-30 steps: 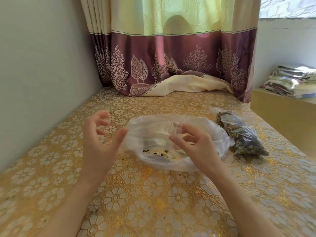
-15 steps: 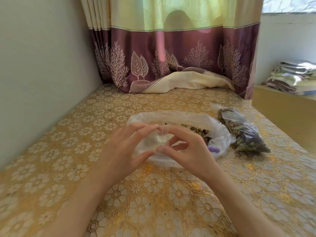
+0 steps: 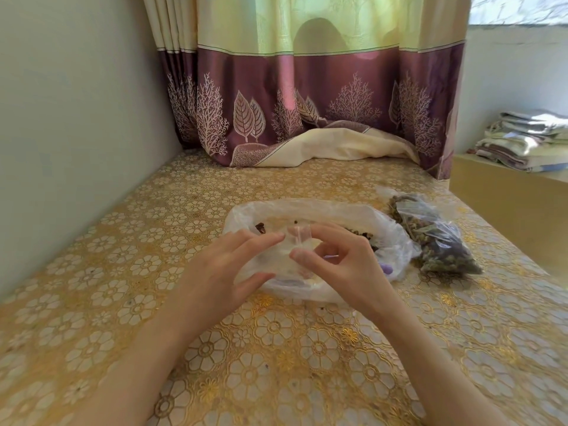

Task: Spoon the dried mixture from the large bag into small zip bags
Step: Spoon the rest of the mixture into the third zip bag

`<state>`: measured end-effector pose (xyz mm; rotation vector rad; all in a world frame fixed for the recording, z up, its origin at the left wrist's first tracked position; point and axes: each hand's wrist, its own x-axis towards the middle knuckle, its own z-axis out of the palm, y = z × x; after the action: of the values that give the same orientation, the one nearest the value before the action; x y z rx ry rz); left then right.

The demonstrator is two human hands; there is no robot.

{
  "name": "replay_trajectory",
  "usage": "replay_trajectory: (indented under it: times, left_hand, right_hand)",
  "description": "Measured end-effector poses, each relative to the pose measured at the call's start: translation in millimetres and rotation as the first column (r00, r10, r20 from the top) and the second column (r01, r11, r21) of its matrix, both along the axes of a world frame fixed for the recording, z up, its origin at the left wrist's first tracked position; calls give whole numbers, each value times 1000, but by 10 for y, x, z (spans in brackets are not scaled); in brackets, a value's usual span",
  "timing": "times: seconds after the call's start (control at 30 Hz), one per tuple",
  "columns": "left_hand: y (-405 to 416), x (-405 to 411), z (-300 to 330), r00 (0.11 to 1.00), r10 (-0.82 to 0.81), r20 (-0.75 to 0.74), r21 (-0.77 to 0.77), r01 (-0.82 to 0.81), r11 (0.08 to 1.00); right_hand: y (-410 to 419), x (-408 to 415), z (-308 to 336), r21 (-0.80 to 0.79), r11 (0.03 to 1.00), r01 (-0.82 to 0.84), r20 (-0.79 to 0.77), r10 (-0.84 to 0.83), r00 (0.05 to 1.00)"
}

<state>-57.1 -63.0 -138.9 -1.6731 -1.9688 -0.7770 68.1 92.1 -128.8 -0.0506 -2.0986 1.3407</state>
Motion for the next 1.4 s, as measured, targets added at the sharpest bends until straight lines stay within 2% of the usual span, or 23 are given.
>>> replay_trajectory:
  times: [0.2, 0.37, 0.4, 0.5, 0.67, 0.8, 0.93, 1.0, 1.03, 1.1, 1.17, 1.23, 1.4]
  left_hand:
    - [-20, -44, -58, 998, 26, 61, 8, -26, 1000]
    - [-50, -108, -103, 969, 84, 231, 32, -94, 995]
    - [-49, -115, -107, 962, 87, 259, 43, -102, 994]
    - [-40, -128, -110, 942, 103, 318, 68, -131, 989]
    - [-32, -132, -106, 926, 102, 364, 85, -142, 986]
    - [-26, -132, -110, 917, 93, 388, 98, -142, 985]
    - [-22, -140, -117, 897, 69, 436, 123, -135, 983]
    - [-20, -144, -116, 899, 75, 431, 123, -140, 982]
    - [-19, -144, -116, 900, 76, 430, 121, -141, 983]
    - [-12, -146, -121, 903, 75, 423, 121, -138, 983]
    - [-7, -147, -132, 905, 74, 420, 121, -137, 983]
    - [0, -143, -140, 900, 65, 431, 114, -126, 985]
    - [33, -62, -173, 908, 43, 418, 70, -79, 994]
  right_hand:
    - [34, -19, -21, -20, 997, 72, -50, -73, 996]
    - [228, -6, -22, -145, 936, 320, -105, -336, 936]
    - [279, 8, -21, -113, 920, 374, -100, -386, 917]
    - [435, 51, 4, 163, 842, 514, -14, -518, 855]
    - [612, 178, -22, 516, 743, 427, 250, -607, 754]
    - [658, 309, -54, 623, 723, 298, 402, -623, 670]
    - [678, 360, -83, 654, 734, 181, 455, -573, 681]
    - [669, 355, -101, 579, 774, 258, 380, -535, 754]
    - [666, 353, -107, 476, 813, 336, 316, -515, 797]
    - [672, 368, -109, 172, 873, 457, 203, -485, 851]
    - [674, 411, -89, -129, 883, 452, 132, -436, 890]
    - [660, 463, -78, -333, 852, 404, 94, -397, 913]
    - [691, 613, -155, -460, 776, 431, 94, -441, 893]
